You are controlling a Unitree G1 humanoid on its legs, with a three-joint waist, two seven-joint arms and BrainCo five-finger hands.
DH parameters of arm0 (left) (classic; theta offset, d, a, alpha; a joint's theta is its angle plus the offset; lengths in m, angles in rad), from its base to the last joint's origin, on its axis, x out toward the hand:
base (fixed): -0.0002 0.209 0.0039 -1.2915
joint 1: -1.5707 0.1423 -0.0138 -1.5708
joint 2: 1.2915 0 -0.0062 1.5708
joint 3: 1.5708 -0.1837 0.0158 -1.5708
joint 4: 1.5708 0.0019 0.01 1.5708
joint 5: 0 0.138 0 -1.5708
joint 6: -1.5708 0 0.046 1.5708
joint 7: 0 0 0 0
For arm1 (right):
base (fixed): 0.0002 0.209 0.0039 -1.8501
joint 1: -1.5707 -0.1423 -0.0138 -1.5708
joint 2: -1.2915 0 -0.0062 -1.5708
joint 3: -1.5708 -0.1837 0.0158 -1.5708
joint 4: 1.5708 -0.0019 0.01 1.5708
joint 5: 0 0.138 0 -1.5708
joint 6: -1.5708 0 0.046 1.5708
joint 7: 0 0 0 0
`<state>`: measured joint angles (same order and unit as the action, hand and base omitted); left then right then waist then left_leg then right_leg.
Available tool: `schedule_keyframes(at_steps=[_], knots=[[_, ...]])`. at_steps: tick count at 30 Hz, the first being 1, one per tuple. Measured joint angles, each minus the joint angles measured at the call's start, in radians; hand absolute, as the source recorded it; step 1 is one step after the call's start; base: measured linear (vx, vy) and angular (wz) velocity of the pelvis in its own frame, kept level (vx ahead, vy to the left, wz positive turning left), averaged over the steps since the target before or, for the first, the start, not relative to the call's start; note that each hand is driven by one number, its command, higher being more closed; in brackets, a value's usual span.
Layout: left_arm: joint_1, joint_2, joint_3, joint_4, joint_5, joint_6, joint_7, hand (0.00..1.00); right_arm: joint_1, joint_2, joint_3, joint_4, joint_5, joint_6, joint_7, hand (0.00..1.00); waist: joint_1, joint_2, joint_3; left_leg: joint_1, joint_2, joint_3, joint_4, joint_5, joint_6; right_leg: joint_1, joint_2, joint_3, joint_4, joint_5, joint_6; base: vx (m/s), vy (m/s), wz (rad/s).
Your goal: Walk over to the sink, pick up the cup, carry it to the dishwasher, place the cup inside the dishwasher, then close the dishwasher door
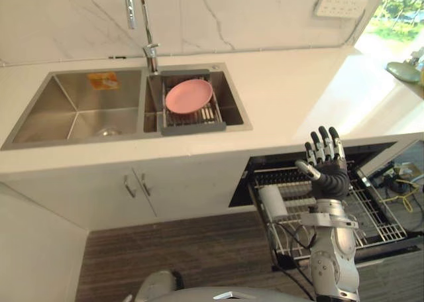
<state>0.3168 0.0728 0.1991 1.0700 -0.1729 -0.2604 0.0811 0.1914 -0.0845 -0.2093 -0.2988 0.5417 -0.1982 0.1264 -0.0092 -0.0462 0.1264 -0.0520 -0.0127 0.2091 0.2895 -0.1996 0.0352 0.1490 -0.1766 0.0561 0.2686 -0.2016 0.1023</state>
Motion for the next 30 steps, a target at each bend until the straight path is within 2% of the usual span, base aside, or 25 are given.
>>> schedule_keyframes(at_steps=[1, 2, 3, 4, 5, 7, 8, 11, 12, 13, 14, 17, 18, 20, 24, 25, 26, 27, 28, 30], knots=[[-0.012, 0.004, 0.000, -0.002, 0.000, -0.003, -0.001, 0.00, -0.001, 0.003, 0.000, -0.003, 0.000, 0.000, -0.001, 0.00, 0.002, 0.000, -0.006, 0.023, -0.002, 0.003, -0.036, 0.003, 0.002, -0.052, 0.003, 0.000, 0.110, 0.007, 0.021, 0.15, 0.061, -0.17], [-0.021, 0.005, 0.000, -0.003, 0.000, -0.003, -0.001, 0.00, -0.004, 0.011, 0.003, -0.006, -0.001, 0.000, -0.004, 0.00, 0.004, -0.002, -0.006, 0.056, -0.006, 0.012, -0.069, 0.004, 0.005, -0.125, -0.001, 0.009, 0.260, 0.022, 0.097, 0.17, 0.060, -0.19], [-0.023, 0.007, 0.001, -0.004, 0.000, -0.003, -0.001, 0.00, -0.005, 0.019, 0.005, -0.007, -0.001, 0.000, -0.005, 0.00, 0.003, -0.004, -0.005, 0.076, -0.010, 0.015, -0.082, 0.004, 0.007, -0.166, -0.003, 0.020, 0.342, 0.040, 0.131, 0.24, 0.054, -0.17], [-0.023, 0.015, 0.001, -0.008, 0.000, -0.003, -0.001, 0.00, -0.005, 0.041, 0.010, -0.007, -0.002, 0.000, -0.005, 0.00, -0.002, -0.009, 0.004, 0.119, -0.021, 0.015, -0.108, 0.004, 0.019, -0.237, -0.016, 0.024, 0.502, 0.087, 0.142, 0.28, 0.027, -0.08], [-0.023, 0.022, -0.006, -0.014, 0.000, 0.000, -0.001, 0.00, -0.004, 0.056, 0.016, -0.006, -0.014, 0.002, -0.005, 0.00, -0.010, -0.018, 0.008, 0.164, -0.025, 0.016, -0.127, 0.002, 0.024, -0.293, -0.026, 0.005, 0.632, 0.071, 0.090, 0.27, 0.012, -0.01], [-0.029, 0.023, -0.006, -0.032, 0.000, 0.004, -0.001, 0.00, -0.004, 0.056, 0.028, -0.006, -0.038, 0.002, -0.005, 0.00, -0.022, -0.015, 0.006, 0.199, -0.014, 0.015, -0.144, -0.005, 0.013, -0.359, -0.017, -0.056, 0.664, 0.000, 0.019, 0.26, -0.037, 0.14], [-0.039, 0.023, -0.006, -0.037, 0.001, 0.004, -0.001, 0.00, -0.001, 0.055, 0.042, -0.006, -0.040, 0.002, -0.005, 0.00, -0.028, -0.012, 0.006, 0.215, 0.000, 0.007, -0.155, -0.006, 0.006, -0.395, 0.000, -0.092, 0.598, -0.025, -0.005, 0.24, -0.056, 0.22], [-0.057, 0.024, -0.007, -0.037, 0.013, 0.011, -0.002, 0.00, 0.002, 0.054, 0.047, 0.000, -0.040, 0.001, -0.005, 0.00, -0.050, 0.003, 0.014, 0.238, 0.050, -0.029, -0.150, -0.021, -0.021, -0.431, 0.033, -0.160, 0.351, -0.032, -0.038, 0.32, -0.156, 0.35], [-0.053, 0.027, -0.015, -0.037, 0.025, 0.014, -0.002, 0.00, 0.007, 0.052, 0.045, 0.000, -0.038, -0.006, -0.005, 0.00, -0.054, 0.008, 0.015, 0.253, 0.072, -0.049, -0.129, -0.040, -0.044, -0.421, 0.046, -0.169, 0.227, 0.021, -0.049, 0.31, -0.221, 0.29], [-0.048, 0.036, -0.020, -0.037, 0.031, 0.014, -0.002, 0.00, 0.011, 0.052, 0.045, 0.000, -0.036, -0.013, -0.004, 0.00, -0.054, 0.001, 0.014, 0.263, 0.073, -0.054, -0.118, -0.057, -0.061, -0.404, 0.052, -0.172, 0.157, 0.097, -0.059, 0.40, -0.307, 0.29], [-0.048, 0.039, -0.026, -0.026, 0.044, 0.024, -0.002, 0.00, 0.014, 0.037, 0.040, 0.002, -0.027, -0.026, -0.003, 0.00, -0.052, -0.013, 0.019, 0.303, 0.085, -0.080, -0.088, -0.124, -0.105, -0.365, 0.056, -0.164, 0.099, 0.209, -0.040, 0.33, -0.252, 0.12], [-0.051, -0.001, -0.045, -0.032, 0.051, 0.037, 0.000, 0.00, 0.016, -0.007, 0.037, -0.003, -0.019, -0.023, -0.004, 0.00, -0.048, 0.056, 0.011, 0.298, 0.145, -0.116, -0.080, -0.141, -0.099, -0.342, 0.119, -0.183, 0.065, 0.192, -0.054, 0.26, -0.220, -0.02], [-0.054, -0.009, -0.044, -0.036, 0.050, 0.043, 0.001, 0.00, 0.016, -0.007, 0.028, -0.004, -0.018, -0.020, -0.005, 0.00, -0.050, 0.070, 0.011, 0.298, 0.151, -0.129, -0.093, -0.133, -0.095, -0.340, 0.130, -0.183, 0.053, 0.188, -0.059, 0.10, -0.130, -0.01], [-0.056, -0.011, -0.044, -0.035, 0.052, 0.044, 0.004, 0.00, 0.016, -0.003, 0.006, -0.005, -0.017, -0.014, -0.005, 0.00, -0.050, 0.076, 0.013, 0.304, 0.154, -0.130, -0.100, -0.115, -0.098, -0.326, 0.139, -0.188, 0.043, 0.189, -0.060, 0.06, -0.115, 0.07], [-0.053, -0.006, -0.042, -0.026, 0.092, 0.043, 0.036, 0.00, 0.018, -0.004, -0.001, -0.033, -0.017, -0.011, -0.002, 0.00, -0.039, 0.071, 0.013, 0.289, 0.159, -0.126, -0.055, -0.099, -0.091, -0.266, 0.140, -0.208, -0.060, 0.210, -0.051, -0.01, -0.047, 0.13], [-0.053, -0.005, -0.041, -0.026, 0.100, 0.043, 0.044, 0.00, 0.020, -0.004, -0.001, -0.038, -0.017, -0.011, -0.001, 0.00, -0.038, 0.067, 0.013, 0.266, 0.159, -0.125, -0.022, -0.095, -0.083, -0.252, 0.140, -0.211, -0.098, 0.218, -0.048, -0.06, -0.030, 0.20], [-0.051, -0.006, -0.040, -0.023, 0.110, 0.042, 0.056, 0.00, 0.022, -0.004, -0.001, -0.038, -0.018, -0.011, -0.001, 0.00, -0.035, 0.071, 0.015, 0.209, 0.166, -0.125, 0.048, -0.072, -0.046, -0.215, 0.140, -0.222, -0.174, 0.223, -0.050, -0.02, -0.029, 0.22], [-0.050, -0.006, -0.039, -0.019, 0.119, 0.041, 0.062, 0.00, 0.020, -0.005, 0.000, -0.041, -0.018, -0.011, -0.001, 0.00, -0.031, 0.066, 0.014, 0.184, 0.168, -0.126, 0.080, -0.064, -0.039, -0.220, 0.134, -0.222, -0.150, 0.223, -0.057, 0.10, -0.010, 0.42], [-0.043, 0.009, -0.032, -0.022, 0.127, 0.039, 0.068, 0.00, 0.027, -0.004, -0.001, -0.050, -0.019, -0.011, -0.002, 0.00, -0.031, 0.037, 0.008, 0.153, 0.149, -0.117, 0.113, -0.049, -0.056, -0.196, 0.111, -0.226, -0.159, 0.231, -0.058, 0.12, -0.002, 0.45], [-0.039, 0.005, -0.024, -0.019, 0.144, 0.043, 0.083, 0.00, 0.022, -0.012, -0.010, -0.048, -0.019, -0.003, -0.003, 0.00, -0.019, 0.035, 0.004, 0.155, 0.149, -0.100, 0.100, -0.025, -0.077, -0.146, 0.111, -0.244, -0.243, 0.279, -0.072, 0.08, -0.012, 0.39]])
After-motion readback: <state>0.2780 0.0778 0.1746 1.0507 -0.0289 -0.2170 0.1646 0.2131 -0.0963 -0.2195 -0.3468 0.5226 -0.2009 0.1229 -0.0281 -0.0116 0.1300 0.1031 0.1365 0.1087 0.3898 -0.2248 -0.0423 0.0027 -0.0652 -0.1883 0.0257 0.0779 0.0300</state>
